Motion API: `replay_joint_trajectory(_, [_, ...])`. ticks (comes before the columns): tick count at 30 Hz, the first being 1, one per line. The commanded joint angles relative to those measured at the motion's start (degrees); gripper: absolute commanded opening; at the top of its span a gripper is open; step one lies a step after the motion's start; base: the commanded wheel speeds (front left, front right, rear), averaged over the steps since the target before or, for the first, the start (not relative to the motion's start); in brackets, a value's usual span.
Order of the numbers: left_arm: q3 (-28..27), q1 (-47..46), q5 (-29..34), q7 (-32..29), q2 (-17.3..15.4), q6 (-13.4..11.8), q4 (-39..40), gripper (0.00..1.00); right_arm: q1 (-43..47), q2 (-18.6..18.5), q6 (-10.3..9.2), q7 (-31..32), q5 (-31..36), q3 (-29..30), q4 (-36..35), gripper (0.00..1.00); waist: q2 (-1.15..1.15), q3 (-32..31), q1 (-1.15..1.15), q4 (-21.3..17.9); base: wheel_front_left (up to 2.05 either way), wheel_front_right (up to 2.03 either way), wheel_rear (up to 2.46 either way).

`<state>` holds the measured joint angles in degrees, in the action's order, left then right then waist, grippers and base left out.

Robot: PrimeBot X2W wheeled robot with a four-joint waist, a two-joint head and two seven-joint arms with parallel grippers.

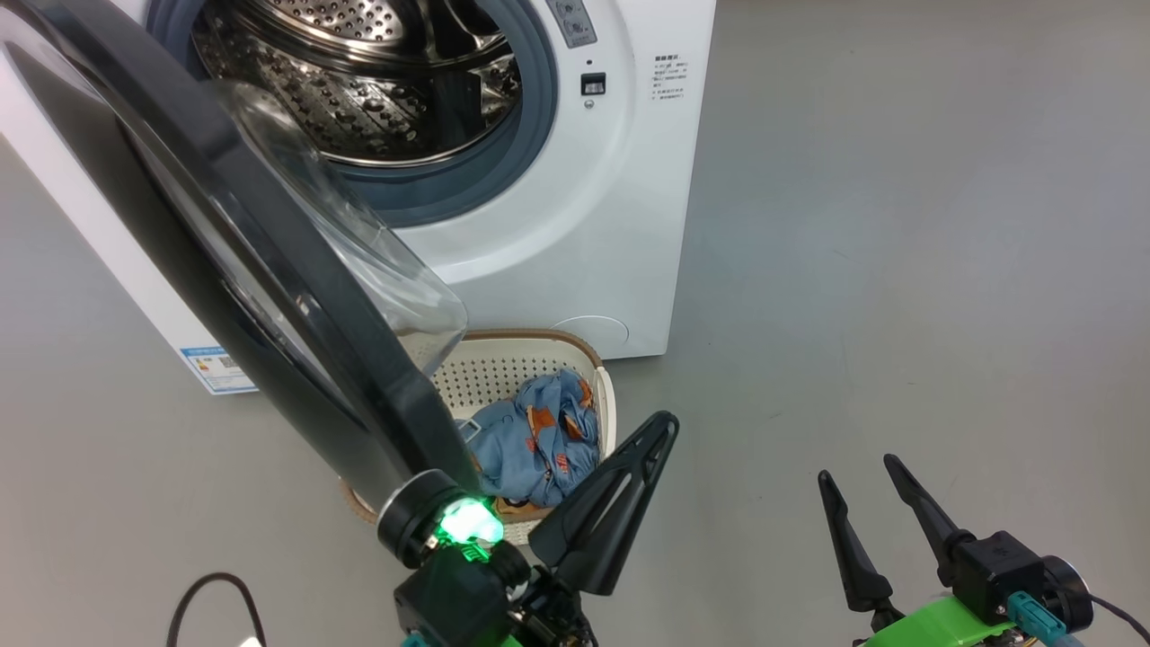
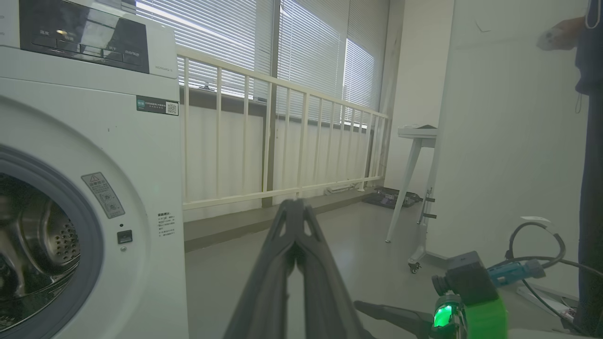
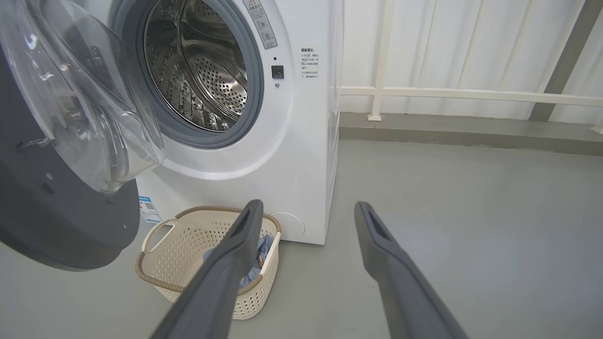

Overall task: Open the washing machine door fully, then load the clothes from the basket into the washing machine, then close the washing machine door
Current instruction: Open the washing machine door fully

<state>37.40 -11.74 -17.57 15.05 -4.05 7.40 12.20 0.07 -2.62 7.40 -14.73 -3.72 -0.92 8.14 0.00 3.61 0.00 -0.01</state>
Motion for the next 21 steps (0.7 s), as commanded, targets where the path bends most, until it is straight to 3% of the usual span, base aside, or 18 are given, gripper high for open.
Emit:
replay_joint_trajectory(1, [-2.3,-1.02,-0.06,-0.05,0.2,0.09,1.07,0.0,-1.25,-0.26,0.09,-0.27,-0.3,-1.34,-1.13,1.0,0.0,-0.09,0.0,0.16,0.0,0.0,0.0])
replay_joint_trajectory(10, [-1.28,0.4,-0.57,-0.05,-0.83,0.09,-4.92,0.0,-1.23,-0.26,0.09,-0.27,-0.34,-1.65,-1.04,1.0,0.0,-0.31,0.0,0.49,0.0,0.0,0.0])
replay_joint_trajectory(21, [-4.5,1.05,-0.49,-0.05,-0.97,0.09,-12.92,0.0,-1.36,-0.26,0.09,-0.27,-0.52,-1.25,-1.05,1.0,0.0,0.52,0.0,0.45,0.0,0.0,0.0])
